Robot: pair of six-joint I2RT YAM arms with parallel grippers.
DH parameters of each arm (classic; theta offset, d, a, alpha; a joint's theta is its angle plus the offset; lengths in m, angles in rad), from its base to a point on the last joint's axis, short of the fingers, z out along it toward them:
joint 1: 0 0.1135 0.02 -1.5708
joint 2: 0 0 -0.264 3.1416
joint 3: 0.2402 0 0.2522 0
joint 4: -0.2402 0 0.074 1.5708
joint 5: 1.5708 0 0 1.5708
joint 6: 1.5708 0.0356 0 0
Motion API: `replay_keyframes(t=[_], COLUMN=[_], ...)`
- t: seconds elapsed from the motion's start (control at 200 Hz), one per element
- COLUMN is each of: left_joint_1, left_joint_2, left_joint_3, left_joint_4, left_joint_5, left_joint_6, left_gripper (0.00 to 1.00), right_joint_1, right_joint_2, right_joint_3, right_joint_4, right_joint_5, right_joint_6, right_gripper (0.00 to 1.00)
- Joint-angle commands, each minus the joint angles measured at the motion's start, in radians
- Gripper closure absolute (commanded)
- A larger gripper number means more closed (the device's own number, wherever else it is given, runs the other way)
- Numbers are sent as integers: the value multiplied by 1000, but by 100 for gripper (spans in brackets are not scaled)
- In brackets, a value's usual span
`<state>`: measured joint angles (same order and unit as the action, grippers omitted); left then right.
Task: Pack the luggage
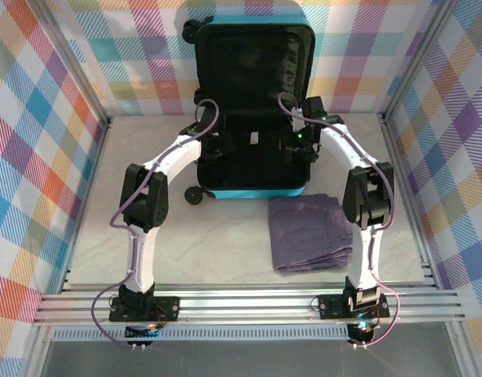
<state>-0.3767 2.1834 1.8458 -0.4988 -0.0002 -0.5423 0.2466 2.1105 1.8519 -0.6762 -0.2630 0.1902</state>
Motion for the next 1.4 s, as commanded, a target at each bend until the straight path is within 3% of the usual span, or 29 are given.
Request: replay_keyframes(t=[0.0, 0.175, 0.275, 0.51, 0.865, 1.08, 1.395], left_joint_1=[7, 5, -4, -44, -59, -59, -57], left_joint_2=[-30, -88, -120, -167, -104, -26, 59], left_joint_3=[40, 37, 38, 41, 63, 79, 108], left_joint_4=[-15, -17, -17, -9, -3, 60, -16], left_joint_5=[1, 17, 26, 34, 43, 66, -14], left_joint_6=[13, 30, 43, 68, 71, 68, 58], left_gripper=[31, 25, 24, 24, 25, 26, 27], right_joint_1=[-9, -10, -10, -9, 6, 31, 57], right_joint_2=[11, -15, -41, -109, -144, -90, 13], right_joint_3=[40, 45, 44, 11, -26, -14, -20], right_joint_4=[-19, -25, -26, -2, 18, 47, 98], right_joint_5=[49, 79, 92, 69, 82, 19, -33], right_joint_6=[8, -2, -8, 4, 15, 33, 82], right_gripper=[83, 54, 45, 44, 40, 40, 40])
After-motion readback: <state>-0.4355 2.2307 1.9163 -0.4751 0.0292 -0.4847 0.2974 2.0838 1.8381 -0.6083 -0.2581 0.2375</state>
